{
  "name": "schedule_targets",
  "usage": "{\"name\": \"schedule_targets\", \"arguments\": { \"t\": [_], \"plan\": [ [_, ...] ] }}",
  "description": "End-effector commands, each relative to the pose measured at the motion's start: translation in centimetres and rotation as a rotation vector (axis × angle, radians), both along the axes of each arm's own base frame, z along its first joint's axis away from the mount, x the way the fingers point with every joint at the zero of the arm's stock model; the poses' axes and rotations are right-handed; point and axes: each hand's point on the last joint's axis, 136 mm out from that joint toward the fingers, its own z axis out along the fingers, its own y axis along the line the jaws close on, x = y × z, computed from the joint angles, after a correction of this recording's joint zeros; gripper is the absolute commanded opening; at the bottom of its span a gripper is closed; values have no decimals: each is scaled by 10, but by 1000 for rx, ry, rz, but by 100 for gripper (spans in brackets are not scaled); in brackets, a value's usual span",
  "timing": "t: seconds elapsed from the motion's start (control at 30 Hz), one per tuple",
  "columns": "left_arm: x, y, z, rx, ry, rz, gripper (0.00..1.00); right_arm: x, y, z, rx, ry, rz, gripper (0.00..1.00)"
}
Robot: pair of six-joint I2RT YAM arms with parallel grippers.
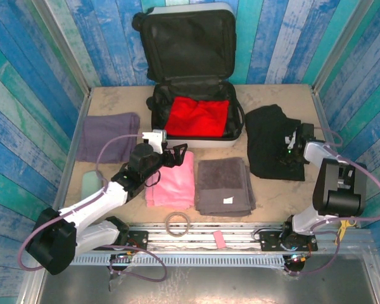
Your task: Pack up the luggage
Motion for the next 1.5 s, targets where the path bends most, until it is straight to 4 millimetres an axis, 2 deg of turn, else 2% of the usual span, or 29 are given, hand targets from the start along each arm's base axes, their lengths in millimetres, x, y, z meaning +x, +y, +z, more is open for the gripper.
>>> {"name": "schedule_targets", "arguments": {
  "t": [0.0, 0.03, 0.1, 0.2, 0.23, 0.33, 0.53, 0.63, 0.77, 1.0, 1.2, 1.27, 1.33, 1.37, 1.47],
  "plan": [
    [1, -3, -1, -14, 3, 6, 96, 15, -11, 8, -75, -29, 47, 31],
    [2, -3, 0, -15, 4, 6, 95, 17, -12, 15, -85, -49, 48, 38],
    [2, -6, 3, -20, -1, -1, 96, 15, -17, 29, -126, -71, 30, 65],
    [2, -10, 7, -22, -15, -14, 96, 1, -26, 56, -182, -88, -16, 80],
    [2, -11, 8, -22, -19, -17, 95, -4, -29, 67, -196, -105, -41, 83],
    [2, -15, 13, -23, -36, -34, 95, -27, -31, 77, -178, -113, -130, 89],
    [-3, -23, 20, -19, -71, -87, 95, -68, -35, 50, -8, -59, -326, 90],
    [-7, -26, 23, -16, -85, -112, 95, -81, -39, 33, 94, -13, -427, 89],
    [-12, -27, 27, -26, -101, -129, 95, -81, -42, 19, 137, 25, -484, 88],
    [-16, -30, 26, -36, -92, -137, 95, -66, -44, -5, 169, 46, -532, 83],
    [-15, -33, 21, -13, -75, -131, 95, -47, -34, -21, 138, 55, -464, 76],
    [-16, -35, 22, -6, -70, -138, 96, -38, -27, -26, 149, 62, -420, 69],
    [-26, -42, 34, -20, -125, -184, 96, -32, -27, -28, 140, 68, -385, 62],
    [-33, -45, 42, -37, -162, -201, 95, -31, -28, -28, 133, 68, -373, 56],
    [-39, -48, 59, -81, -212, -210, 93, -25, -33, -17, 98, 28, -346, 22]
  ]
}}
